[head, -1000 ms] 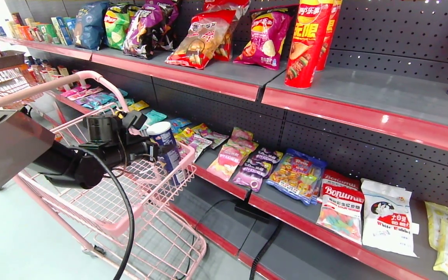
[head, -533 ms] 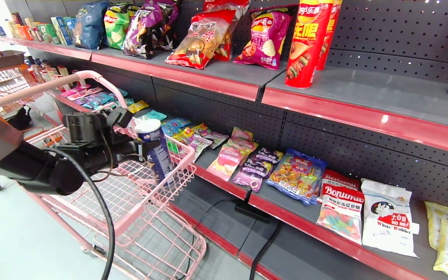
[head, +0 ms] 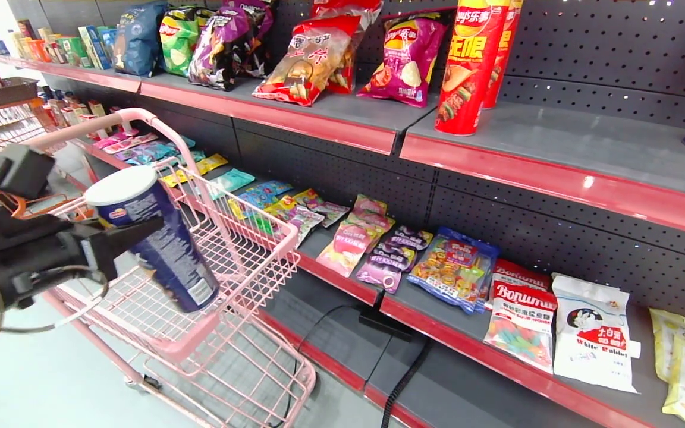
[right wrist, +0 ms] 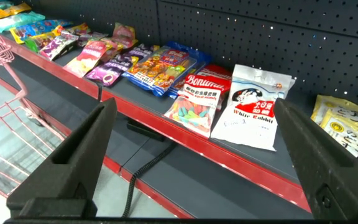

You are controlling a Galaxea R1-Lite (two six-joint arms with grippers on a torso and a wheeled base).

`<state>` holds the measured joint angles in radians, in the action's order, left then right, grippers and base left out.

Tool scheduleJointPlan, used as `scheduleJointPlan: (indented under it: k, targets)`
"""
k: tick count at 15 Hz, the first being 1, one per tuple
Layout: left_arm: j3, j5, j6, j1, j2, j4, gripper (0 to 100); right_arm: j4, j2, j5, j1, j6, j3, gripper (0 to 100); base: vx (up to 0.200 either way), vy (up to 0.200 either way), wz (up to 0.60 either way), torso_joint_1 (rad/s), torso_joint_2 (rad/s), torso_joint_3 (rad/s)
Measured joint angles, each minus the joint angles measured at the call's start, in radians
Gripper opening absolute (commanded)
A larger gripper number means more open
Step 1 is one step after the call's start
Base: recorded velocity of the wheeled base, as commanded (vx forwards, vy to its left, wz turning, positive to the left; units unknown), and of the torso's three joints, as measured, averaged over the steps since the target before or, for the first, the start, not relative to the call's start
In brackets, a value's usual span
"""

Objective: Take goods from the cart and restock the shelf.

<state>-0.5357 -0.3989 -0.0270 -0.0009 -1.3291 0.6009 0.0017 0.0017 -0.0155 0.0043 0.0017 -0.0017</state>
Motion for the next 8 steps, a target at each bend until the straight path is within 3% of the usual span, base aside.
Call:
scheduleJointPlan:
  k: [3,5,8]
  targets:
    - [0.114,0.073,0.016,0.018,0.283,-0.133,0,0.0,0.0,0.0,0.0,-0.002,0.0,100,0.0,0.0,0.0,0.084,-0.32,-0.224]
    - [0.149,0.135,0.036,0.028,0.401,-0.164,0,0.0,0.0,0.0,0.0,-0.002,0.0,100,0.0,0.0,0.0,0.146,-0.47,-0.325]
    - [0.165,0.146,0.037,0.032,0.501,-0.189,0,0.0,0.0,0.0,0.0,-0.001,0.0,100,0.0,0.0,0.0,0.168,-0.51,-0.338]
